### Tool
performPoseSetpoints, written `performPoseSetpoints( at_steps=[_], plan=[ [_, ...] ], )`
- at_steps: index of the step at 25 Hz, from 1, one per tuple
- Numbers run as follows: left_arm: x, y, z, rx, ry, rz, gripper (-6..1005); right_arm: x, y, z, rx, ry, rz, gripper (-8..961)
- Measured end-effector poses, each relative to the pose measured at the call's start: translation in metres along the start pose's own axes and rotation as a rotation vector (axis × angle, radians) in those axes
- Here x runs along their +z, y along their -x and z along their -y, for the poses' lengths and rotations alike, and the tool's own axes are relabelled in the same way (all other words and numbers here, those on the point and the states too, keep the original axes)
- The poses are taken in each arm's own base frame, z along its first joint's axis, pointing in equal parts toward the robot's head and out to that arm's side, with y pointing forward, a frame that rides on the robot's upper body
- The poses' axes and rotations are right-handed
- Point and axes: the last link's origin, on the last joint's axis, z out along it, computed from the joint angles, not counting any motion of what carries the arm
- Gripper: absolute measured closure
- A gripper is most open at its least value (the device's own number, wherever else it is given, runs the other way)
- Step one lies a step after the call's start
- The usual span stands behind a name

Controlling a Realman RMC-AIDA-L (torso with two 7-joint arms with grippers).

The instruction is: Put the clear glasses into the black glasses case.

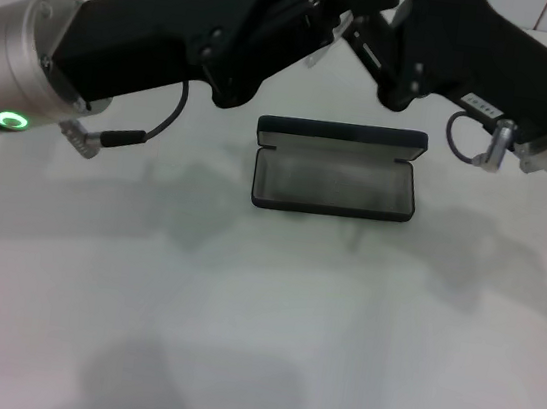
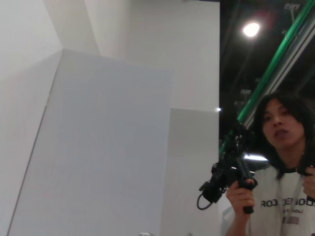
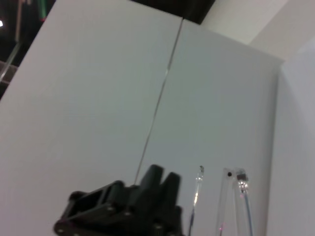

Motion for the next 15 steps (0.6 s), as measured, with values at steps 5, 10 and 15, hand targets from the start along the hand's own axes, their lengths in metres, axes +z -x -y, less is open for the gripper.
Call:
performPoseSetpoints(
  at_steps=[5, 10, 15],
  plan=[
    [0.000, 0.000, -0.005, -0.004, 0.037, 0.004, 933, -0.005, 0.003, 0.002, 0.002, -0.039, 0.019, 837],
    [0.005, 0.003, -0.010, -0.012, 0.096, 0.027, 933, -0.003, 0.002, 0.004, 0.010, -0.054, 0.017, 836],
    [0.010, 0.006, -0.010, -0.018, 0.117, 0.043, 933, 0.012, -0.004, 0.002, 0.016, -0.008, -0.016, 833]
  ],
)
